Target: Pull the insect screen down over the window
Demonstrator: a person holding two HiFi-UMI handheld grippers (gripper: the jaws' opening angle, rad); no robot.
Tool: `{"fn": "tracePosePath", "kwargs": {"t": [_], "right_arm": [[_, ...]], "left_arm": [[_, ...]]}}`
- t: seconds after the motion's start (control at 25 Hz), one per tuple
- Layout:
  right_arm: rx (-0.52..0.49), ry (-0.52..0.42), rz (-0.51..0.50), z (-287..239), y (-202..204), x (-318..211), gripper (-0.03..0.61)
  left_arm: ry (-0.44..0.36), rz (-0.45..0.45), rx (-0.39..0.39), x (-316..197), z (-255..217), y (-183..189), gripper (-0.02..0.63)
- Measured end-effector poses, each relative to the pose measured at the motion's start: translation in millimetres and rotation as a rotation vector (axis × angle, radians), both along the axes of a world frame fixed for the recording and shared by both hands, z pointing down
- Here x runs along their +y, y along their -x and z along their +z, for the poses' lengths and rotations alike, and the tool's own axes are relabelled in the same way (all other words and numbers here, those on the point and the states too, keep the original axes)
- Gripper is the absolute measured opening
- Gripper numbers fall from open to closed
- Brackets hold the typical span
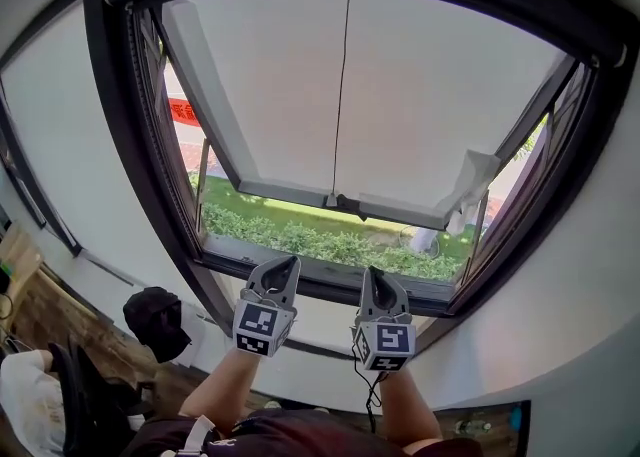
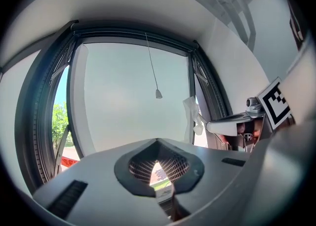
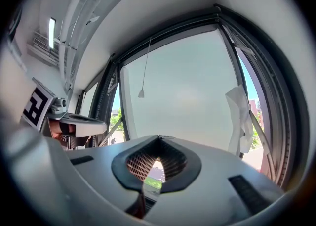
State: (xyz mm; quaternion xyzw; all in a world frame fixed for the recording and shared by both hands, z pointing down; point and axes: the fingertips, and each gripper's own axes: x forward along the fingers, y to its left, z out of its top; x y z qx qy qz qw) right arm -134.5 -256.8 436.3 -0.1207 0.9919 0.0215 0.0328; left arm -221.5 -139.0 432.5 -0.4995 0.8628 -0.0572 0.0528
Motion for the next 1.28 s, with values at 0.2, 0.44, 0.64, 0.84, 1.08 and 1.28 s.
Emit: {"fn": "tracePosePath", "kwargs": {"t": [0.2, 0.44, 0.64, 0.84, 1.08, 1.28], "right_arm": [[-0.003, -0.017, -0.026, -9, 15, 3, 0.005], [-0.001, -0.132, 0.027, -30, 23, 1, 0.005], [0.019, -0.406, 0.109, -74, 25, -5, 0.005], [-0.004, -0.704, 0.166, -147, 24, -6, 0.006], [-0.049, -0.892, 0.169, -242, 23, 0, 0.112], [-0.028, -1.087, 0.274, -309, 24, 7, 0.163]], "left_arm": [[0.032, 0.009, -0.062, 0, -17, 19, 0.006], [0.134, 0.005, -0.236, 10, -42, 36, 0.006], [0.272, -0.071, -0.563, 16, -92, 53, 0.006], [0.296, -0.125, -0.807, 25, -169, 59, 0.006], [0.253, -0.089, -0.919, 34, -262, 54, 0.197], [0.231, -0.13, -1.05, 39, -327, 45, 0.209]]}}
